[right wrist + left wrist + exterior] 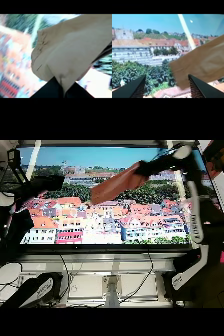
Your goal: Fold the clothes and pants, and hang the long-sleeved shirts on hangers.
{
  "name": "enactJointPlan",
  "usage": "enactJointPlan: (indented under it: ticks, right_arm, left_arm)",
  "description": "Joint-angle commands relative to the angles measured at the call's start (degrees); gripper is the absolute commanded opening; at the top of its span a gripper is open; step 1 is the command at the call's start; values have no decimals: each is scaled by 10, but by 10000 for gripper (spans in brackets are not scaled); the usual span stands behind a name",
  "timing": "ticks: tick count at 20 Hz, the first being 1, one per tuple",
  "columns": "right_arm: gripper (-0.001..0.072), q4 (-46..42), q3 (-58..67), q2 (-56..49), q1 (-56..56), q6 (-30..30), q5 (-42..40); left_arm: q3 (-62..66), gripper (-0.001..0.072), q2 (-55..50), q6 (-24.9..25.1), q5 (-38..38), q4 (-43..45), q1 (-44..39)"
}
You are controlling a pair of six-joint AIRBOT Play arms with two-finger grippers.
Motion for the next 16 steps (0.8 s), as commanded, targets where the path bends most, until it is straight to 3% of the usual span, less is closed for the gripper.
enactJointPlan:
  ticks: [1,4,6,7,13,16]
  right_arm:
    - [6,-120,8,64,-109,46,-2]
    - [6,-181,8,94,-223,81,10]
    - [6,-247,8,111,-290,108,20]
    - [5,-279,7,120,-318,110,27]
    - [5,-391,-30,132,-457,136,184]
    - [6,-395,-81,132,-491,144,246]
  left_arm:
    - [0,600,37,0,1,16,-6]
    - [0,596,59,0,1,57,-6]
    - [0,406,66,0,1,63,-6]
    - [0,346,69,0,1,63,-6]
    - [0,346,72,0,1,62,-7]
    - [0,345,72,0,1,62,-7]
